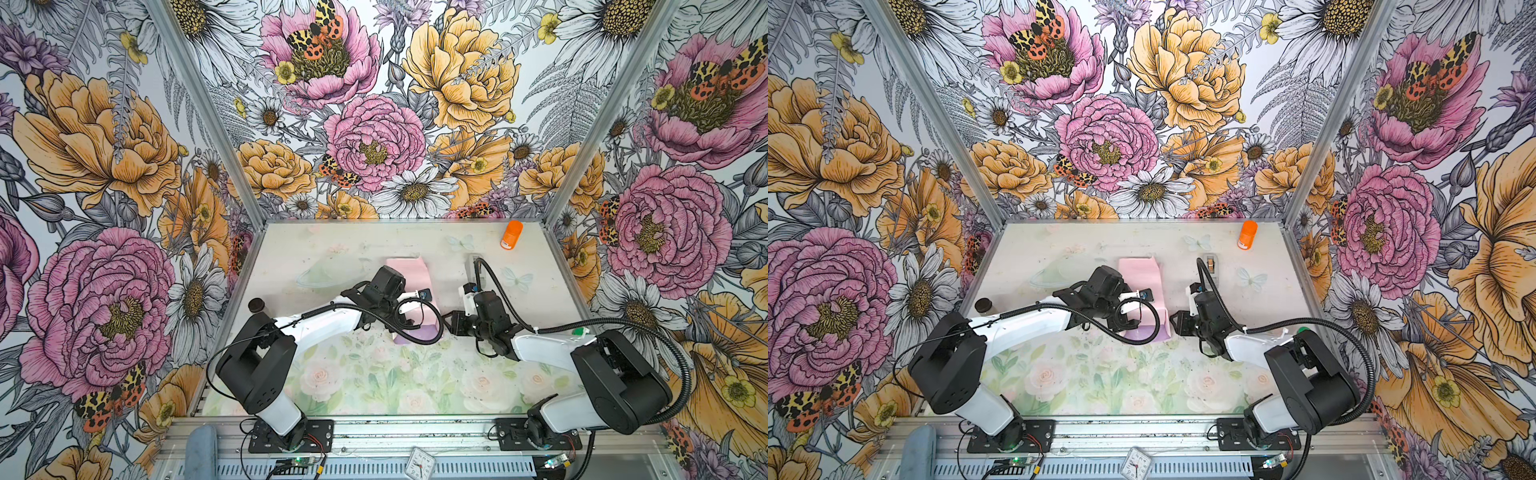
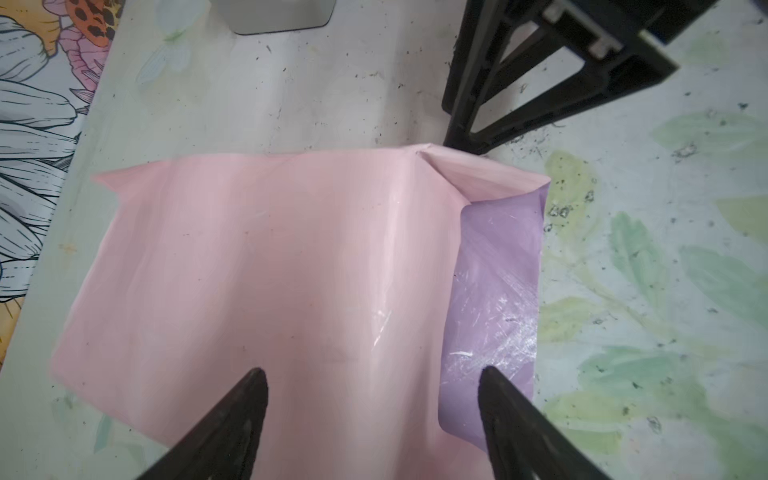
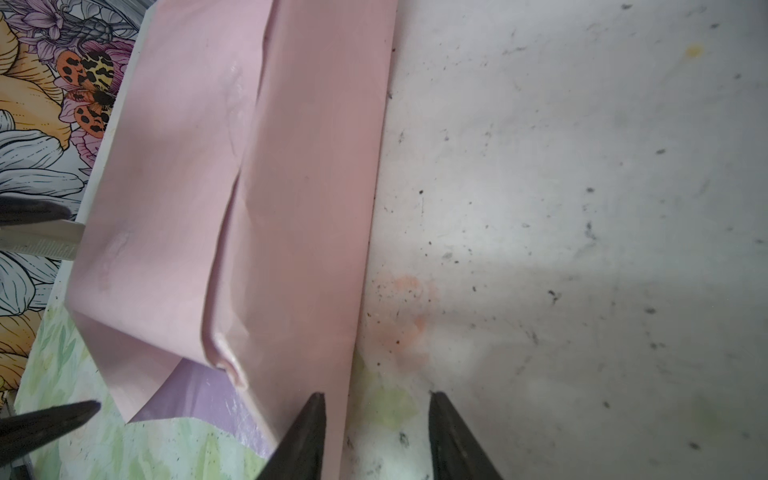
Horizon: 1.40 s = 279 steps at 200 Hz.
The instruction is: Wrap the gift box in paper
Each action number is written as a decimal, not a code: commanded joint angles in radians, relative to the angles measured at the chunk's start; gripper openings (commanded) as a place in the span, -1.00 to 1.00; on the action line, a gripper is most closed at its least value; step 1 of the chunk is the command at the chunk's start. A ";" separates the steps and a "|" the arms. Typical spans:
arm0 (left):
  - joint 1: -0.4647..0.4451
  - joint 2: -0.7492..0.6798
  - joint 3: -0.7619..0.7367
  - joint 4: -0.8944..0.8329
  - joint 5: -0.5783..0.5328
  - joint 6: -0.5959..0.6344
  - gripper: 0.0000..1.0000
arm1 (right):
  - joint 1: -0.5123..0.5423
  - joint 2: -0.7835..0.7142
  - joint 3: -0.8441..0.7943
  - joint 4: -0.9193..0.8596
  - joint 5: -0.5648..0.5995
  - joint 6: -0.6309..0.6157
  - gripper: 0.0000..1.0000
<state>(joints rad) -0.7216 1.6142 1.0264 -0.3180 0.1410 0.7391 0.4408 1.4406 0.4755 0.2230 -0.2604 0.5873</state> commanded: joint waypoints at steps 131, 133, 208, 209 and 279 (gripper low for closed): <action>-0.024 0.090 -0.013 0.170 -0.076 0.019 0.33 | -0.005 0.041 -0.002 0.076 -0.020 0.008 -0.16; -0.026 0.090 -0.017 0.173 -0.079 0.019 0.33 | -0.005 0.041 -0.002 0.076 -0.020 0.008 -0.16; -0.047 0.110 -0.069 0.207 -0.178 0.019 0.13 | 0.005 0.056 -0.010 0.126 -0.022 0.017 -0.27; -0.048 0.110 -0.069 0.208 -0.179 0.019 0.12 | 0.006 0.056 -0.010 0.127 -0.021 0.018 -0.27; -0.052 0.095 -0.095 0.231 -0.187 0.012 0.09 | 0.075 0.105 -0.012 0.232 -0.014 0.051 -0.42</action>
<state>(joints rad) -0.7704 1.7027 0.9646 -0.0673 -0.0303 0.7525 0.4877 1.5211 0.4664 0.3668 -0.2775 0.6174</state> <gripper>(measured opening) 0.547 0.298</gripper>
